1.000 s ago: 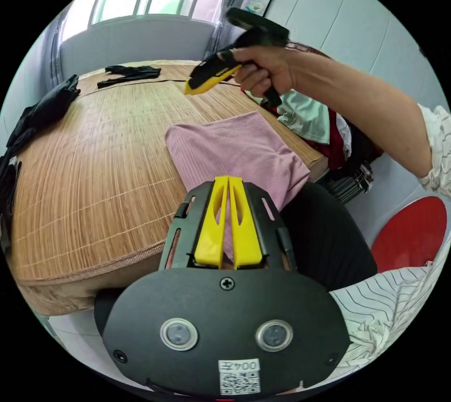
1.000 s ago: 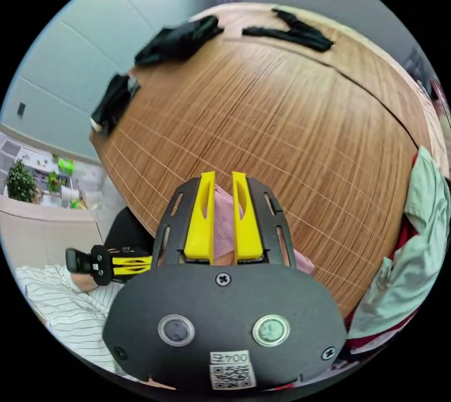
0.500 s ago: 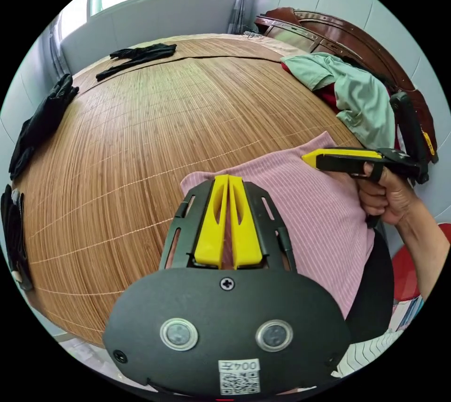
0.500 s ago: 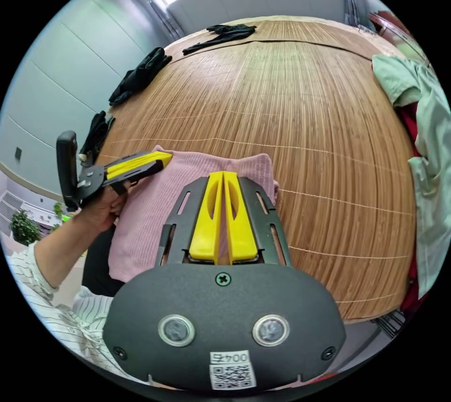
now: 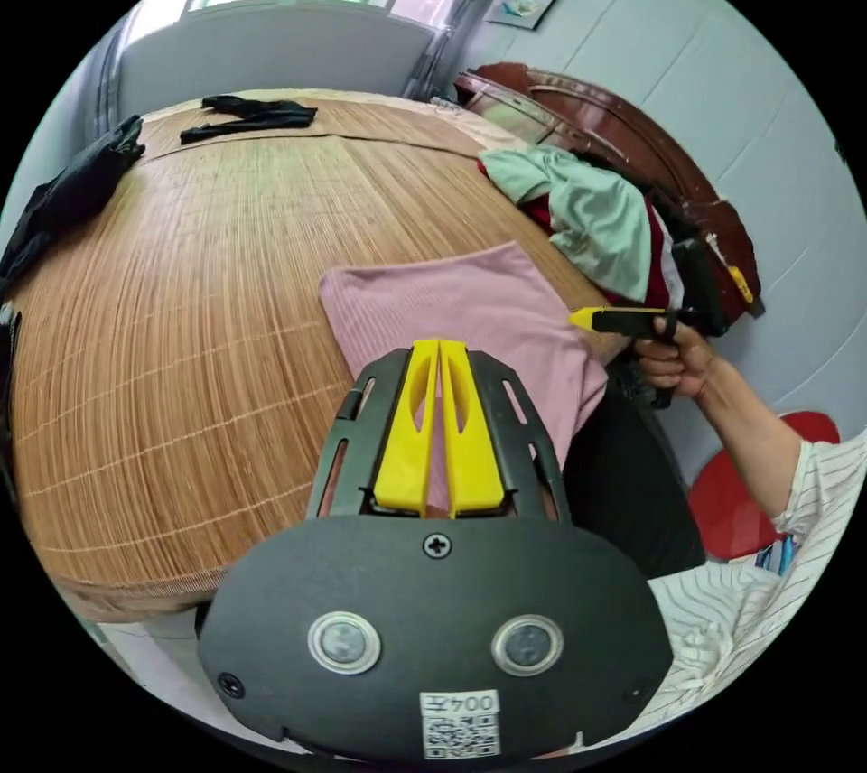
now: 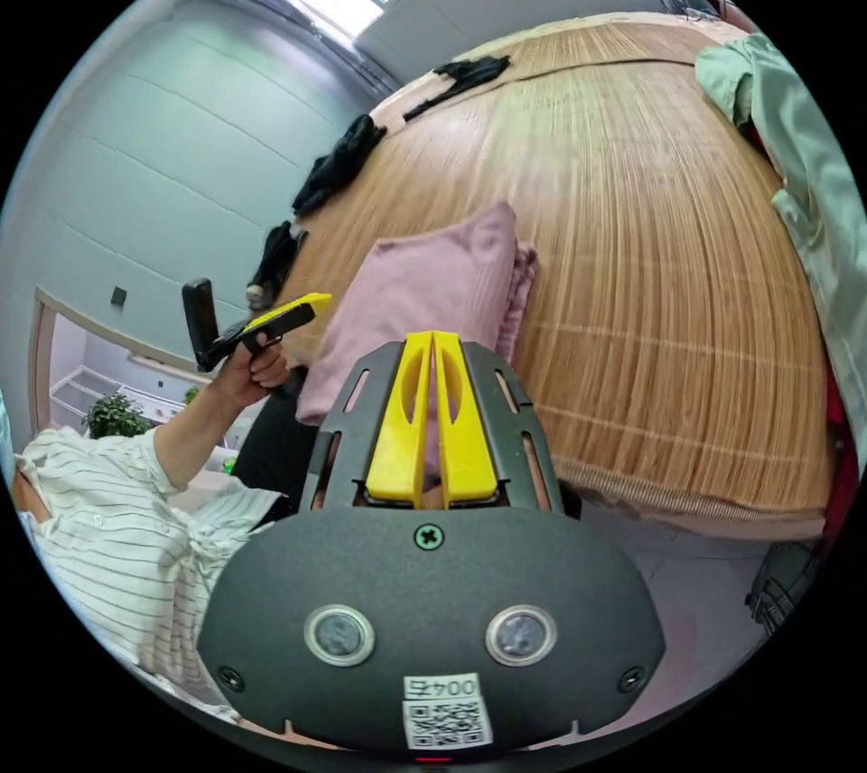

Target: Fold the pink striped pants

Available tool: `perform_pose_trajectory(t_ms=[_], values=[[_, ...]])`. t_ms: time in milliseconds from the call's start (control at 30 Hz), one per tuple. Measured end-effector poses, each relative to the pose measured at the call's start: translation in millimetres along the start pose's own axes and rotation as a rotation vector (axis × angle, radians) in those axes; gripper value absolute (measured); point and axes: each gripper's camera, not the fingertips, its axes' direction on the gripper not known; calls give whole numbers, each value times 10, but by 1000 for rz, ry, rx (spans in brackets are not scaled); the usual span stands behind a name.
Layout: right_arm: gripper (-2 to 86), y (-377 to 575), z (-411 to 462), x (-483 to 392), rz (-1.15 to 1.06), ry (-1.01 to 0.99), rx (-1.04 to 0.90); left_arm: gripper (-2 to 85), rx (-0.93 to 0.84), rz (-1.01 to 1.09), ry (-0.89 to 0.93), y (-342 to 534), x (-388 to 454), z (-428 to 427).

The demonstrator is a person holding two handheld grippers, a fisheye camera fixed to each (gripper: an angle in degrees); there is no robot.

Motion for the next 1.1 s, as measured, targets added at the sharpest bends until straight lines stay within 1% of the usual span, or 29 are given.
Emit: perform_pose_trajectory(t_ms=[33,67,133,167,233,300,333,367,400,433,500,567,633,700,733,800,900,1000,1100], values=[[-1,41,57,18,10,21,-18,3,54,40,-58,57,72,53],[3,108,63,45,38,12,13,3,65,44,-77,59,91,52],[17,141,-31,24,61,-3,12,4,31,3,-87,-43,145,-64],[33,173,-162,-62,59,-5,22,4,49,7,-90,-48,171,-134],[40,295,-399,-251,21,-26,67,3,117,1,-72,11,214,-422],[45,508,-590,-445,15,-87,115,3,110,-83,-33,129,139,-532],[47,558,-604,-484,17,-94,120,3,109,-133,14,237,100,-571],[51,659,-613,-555,31,-84,126,3,113,-140,33,289,105,-586],[56,758,-625,-624,53,-43,136,2,118,-125,30,368,162,-606],[60,806,-635,-657,65,-14,138,2,113,-78,-16,408,262,-604],[74,996,-698,-775,124,121,133,2,93,-2,-100,409,401,-549],[77,1136,-742,-879,144,188,139,2,69,26,-138,356,466,-464],[76,1210,-714,-1057,93,208,125,2,46,32,-145,249,487,-332],[75,1205,-587,-1439,-83,336,89,1,2,34,-147,166,487,-217],[76,1193,-553,-1539,-135,378,78,1,-16,24,-140,135,478,-164],[77,1143,-401,-1858,-339,552,35,2,-18,-5,-119,117,454,-144],[76,1102,-240,-2028,-533,604,-74,2,-19,-18,-98,123,439,-136],[71,1101,-189,-2139,-666,655,-122,3,-18,-31,-80,137,435,-128],[65,1091,-148,-2239,-764,660,-159,3,-22,-54,-59,145,422,-112]])
